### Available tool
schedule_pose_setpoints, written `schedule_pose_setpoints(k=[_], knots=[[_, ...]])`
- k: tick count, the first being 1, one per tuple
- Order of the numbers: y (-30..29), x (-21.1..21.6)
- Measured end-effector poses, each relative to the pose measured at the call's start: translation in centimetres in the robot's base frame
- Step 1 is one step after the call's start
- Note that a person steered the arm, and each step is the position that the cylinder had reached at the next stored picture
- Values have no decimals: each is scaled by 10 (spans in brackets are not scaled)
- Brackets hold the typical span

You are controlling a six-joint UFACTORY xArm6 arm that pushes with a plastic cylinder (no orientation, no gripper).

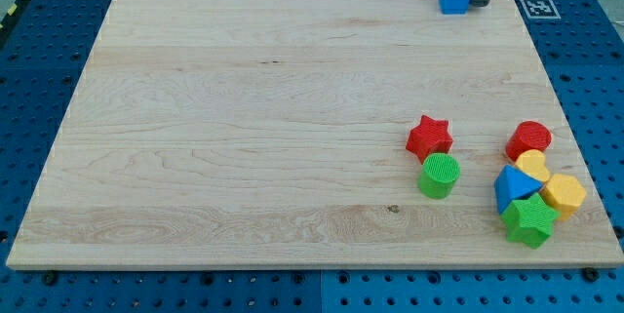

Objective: Move your arm to the center

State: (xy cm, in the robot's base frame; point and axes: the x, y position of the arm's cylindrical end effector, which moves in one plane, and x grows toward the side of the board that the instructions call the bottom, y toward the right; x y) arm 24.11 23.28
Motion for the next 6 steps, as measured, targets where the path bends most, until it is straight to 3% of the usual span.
schedule_pose_setpoints(k=[2, 4, 5, 6], knots=[[-21, -5], [-1, 124], [-37, 144], [-115, 141]])
